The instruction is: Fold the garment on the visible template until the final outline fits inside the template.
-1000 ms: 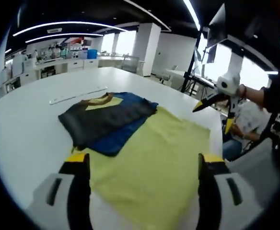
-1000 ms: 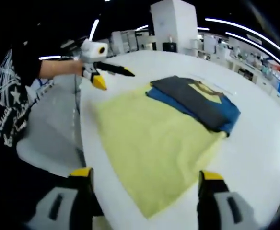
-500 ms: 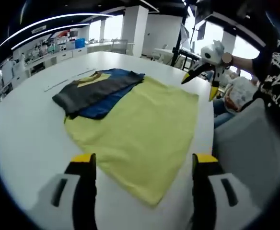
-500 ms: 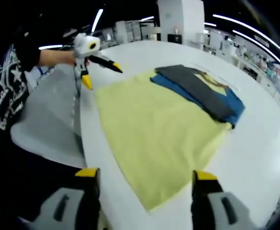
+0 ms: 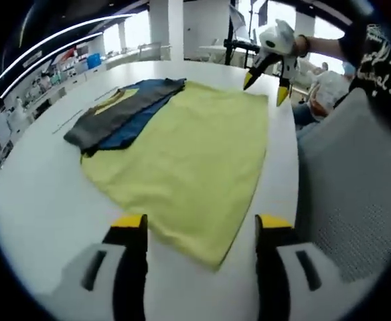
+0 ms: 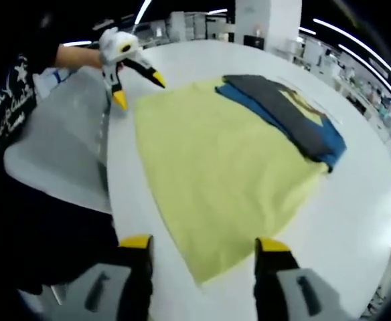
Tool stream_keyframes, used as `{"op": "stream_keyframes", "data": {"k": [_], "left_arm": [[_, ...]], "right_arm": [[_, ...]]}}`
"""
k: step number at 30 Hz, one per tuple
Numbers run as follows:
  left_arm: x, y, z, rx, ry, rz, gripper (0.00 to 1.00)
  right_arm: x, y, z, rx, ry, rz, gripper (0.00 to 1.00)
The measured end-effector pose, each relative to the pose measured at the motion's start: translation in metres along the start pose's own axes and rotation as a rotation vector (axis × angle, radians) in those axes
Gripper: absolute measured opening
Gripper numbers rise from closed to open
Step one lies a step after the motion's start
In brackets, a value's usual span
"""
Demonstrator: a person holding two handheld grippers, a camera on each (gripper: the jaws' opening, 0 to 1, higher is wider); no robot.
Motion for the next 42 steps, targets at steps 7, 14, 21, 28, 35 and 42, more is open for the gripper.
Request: {"op": "stream_keyframes", "data": {"k": [7, 14, 21, 28, 35, 42], "left_arm": [[0.005, 0.001, -0.001, -0.012, 0.077, -0.060, 0.56], [0.006, 0.002, -0.006, -0.014, 0.081, -0.054, 0.54], [0.002, 0.003, -0.007, 0.010, 0.137, -0.049, 0.43], [-0.002, 0.003, -0.009, 0.030, 0.166, -0.061, 0.35], [-0.002, 0.005, -0.009, 0.042, 0.130, -0.054, 0.22], [-0.004, 0.007, -0.008, 0.039, 0.144, -0.072, 0.03]], "right_arm": [[0.000, 0.004, 0.000, -0.005, -0.055, -0.018, 0.54], [0.002, 0.009, 0.006, -0.006, -0.069, -0.034, 0.48], [0.004, 0.011, 0.008, -0.026, -0.111, -0.066, 0.41], [0.003, 0.010, 0.009, -0.019, -0.145, -0.058, 0.29], [0.001, 0.011, 0.009, -0.018, -0.163, -0.053, 0.08], [0.002, 0.012, 0.013, -0.001, -0.161, -0.049, 0.02]]}}
Point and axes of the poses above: the point that each gripper's makers call its tool centre point, and the gripper's own axes: y roughly forward along the fingers, z roughly to its right, x roughly out of its underside, the point moved 9 cm from there along -y, roughly backward along the fingers, and after that the axes turned 7 degrees about x, right-handed, at the moved point
